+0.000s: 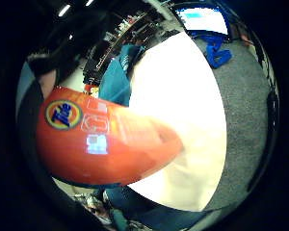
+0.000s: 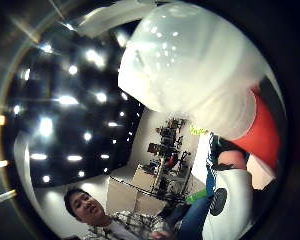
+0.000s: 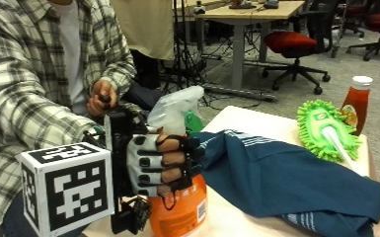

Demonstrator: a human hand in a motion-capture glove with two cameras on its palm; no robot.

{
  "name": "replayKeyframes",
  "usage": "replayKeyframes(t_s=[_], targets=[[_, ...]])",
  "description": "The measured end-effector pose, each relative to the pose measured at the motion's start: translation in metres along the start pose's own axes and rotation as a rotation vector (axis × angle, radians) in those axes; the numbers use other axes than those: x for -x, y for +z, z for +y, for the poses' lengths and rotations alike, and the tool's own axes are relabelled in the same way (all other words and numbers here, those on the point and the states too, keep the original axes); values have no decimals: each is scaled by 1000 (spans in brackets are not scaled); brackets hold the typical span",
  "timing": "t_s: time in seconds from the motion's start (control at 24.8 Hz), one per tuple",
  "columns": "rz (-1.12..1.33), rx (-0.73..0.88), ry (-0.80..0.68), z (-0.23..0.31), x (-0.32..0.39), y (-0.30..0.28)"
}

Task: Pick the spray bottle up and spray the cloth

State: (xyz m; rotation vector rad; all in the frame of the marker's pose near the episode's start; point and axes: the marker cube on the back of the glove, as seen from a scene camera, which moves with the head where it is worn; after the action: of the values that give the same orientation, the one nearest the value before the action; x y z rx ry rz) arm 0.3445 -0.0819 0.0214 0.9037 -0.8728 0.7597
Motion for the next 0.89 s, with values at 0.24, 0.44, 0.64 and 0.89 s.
replayKeyframes(t_s=[0.24,0.44,0.64,0.89], targets=[[44,-37,-35,-14,8,3],[32,-5,-25,-23,10,4],[28,-24,-27,-22,11,4],[38,-78,-21,-23,12,4]])
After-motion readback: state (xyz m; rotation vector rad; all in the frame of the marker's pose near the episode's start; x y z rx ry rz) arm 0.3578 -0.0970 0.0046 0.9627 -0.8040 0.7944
